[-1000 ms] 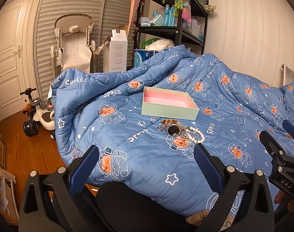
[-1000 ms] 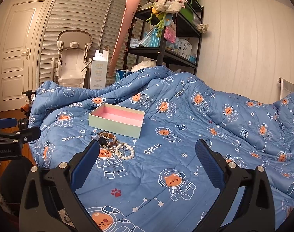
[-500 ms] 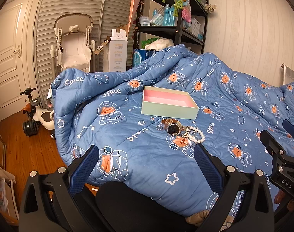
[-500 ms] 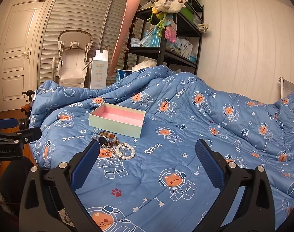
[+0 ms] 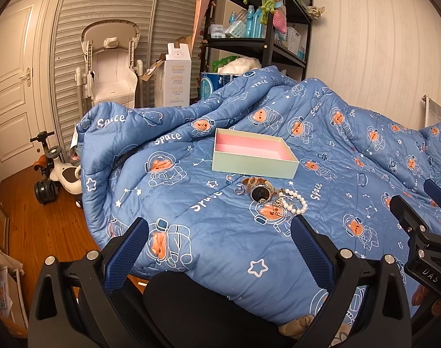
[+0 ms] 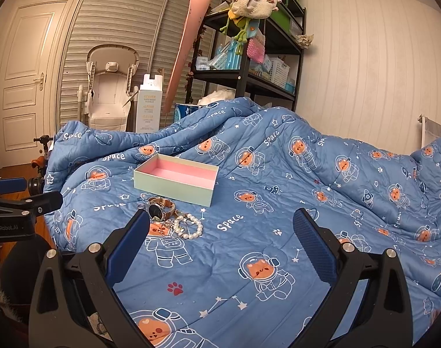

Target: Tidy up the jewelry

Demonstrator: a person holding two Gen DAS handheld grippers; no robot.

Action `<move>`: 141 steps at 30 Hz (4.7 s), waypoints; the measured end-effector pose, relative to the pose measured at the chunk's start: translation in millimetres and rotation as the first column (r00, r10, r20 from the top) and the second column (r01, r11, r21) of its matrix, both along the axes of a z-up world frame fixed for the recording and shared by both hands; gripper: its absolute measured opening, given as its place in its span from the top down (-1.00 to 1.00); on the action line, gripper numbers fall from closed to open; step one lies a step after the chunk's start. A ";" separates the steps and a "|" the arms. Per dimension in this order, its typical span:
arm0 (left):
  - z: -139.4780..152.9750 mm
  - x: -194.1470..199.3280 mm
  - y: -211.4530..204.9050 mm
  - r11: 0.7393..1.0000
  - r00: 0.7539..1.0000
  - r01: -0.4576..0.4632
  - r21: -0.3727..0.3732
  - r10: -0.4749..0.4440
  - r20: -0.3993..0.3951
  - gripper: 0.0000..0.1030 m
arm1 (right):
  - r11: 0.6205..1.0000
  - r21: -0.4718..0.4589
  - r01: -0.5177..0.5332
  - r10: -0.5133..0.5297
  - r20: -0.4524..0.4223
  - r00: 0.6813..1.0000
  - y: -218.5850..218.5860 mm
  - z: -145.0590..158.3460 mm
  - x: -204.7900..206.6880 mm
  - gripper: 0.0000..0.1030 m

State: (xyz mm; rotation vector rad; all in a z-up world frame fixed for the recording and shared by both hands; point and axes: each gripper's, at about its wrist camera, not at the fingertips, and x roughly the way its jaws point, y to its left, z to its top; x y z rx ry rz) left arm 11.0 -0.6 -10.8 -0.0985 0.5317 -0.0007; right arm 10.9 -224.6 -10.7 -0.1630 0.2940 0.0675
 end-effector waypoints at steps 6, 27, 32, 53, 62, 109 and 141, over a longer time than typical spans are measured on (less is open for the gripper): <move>-0.2 0.4 -0.1 1.000 1.000 0.000 0.001 0.000 -0.003 -0.87 | 1.000 0.002 0.000 0.000 -0.007 1.000 -0.3 -0.8 1.7 -0.89; -10.7 18.1 0.9 1.000 0.994 -0.016 0.021 0.019 -0.111 -0.87 | 0.998 0.038 -0.048 0.054 -0.174 0.983 2.3 -16.6 29.9 -0.89; -13.1 22.0 1.7 1.000 0.991 -0.018 0.021 0.020 -0.129 -0.87 | 0.998 0.041 -0.055 0.062 -0.203 0.977 2.9 -19.5 35.0 -0.89; -55.9 112.0 18.7 0.996 0.932 0.045 -0.075 -0.069 -0.356 -0.87 | 0.978 0.132 -0.160 0.206 -0.551 0.809 11.2 -56.5 152.8 -0.88; -64.4 150.7 11.8 0.987 0.908 0.097 -0.131 -0.141 -0.395 -0.78 | 0.933 0.185 -0.307 0.356 -0.575 0.736 25.2 -62.7 179.9 -0.52; -85.8 236.8 -80.2 0.940 0.819 0.339 -0.028 -0.309 -0.483 -0.11 | 0.931 0.158 -0.329 0.354 -0.614 0.706 13.7 -74.3 201.3 -0.11; -9.2 243.8 -22.2 0.939 0.888 0.294 -0.180 -0.338 -0.312 0.00 | 0.892 0.220 -0.395 0.449 -0.530 0.719 26.6 -25.7 258.8 -0.11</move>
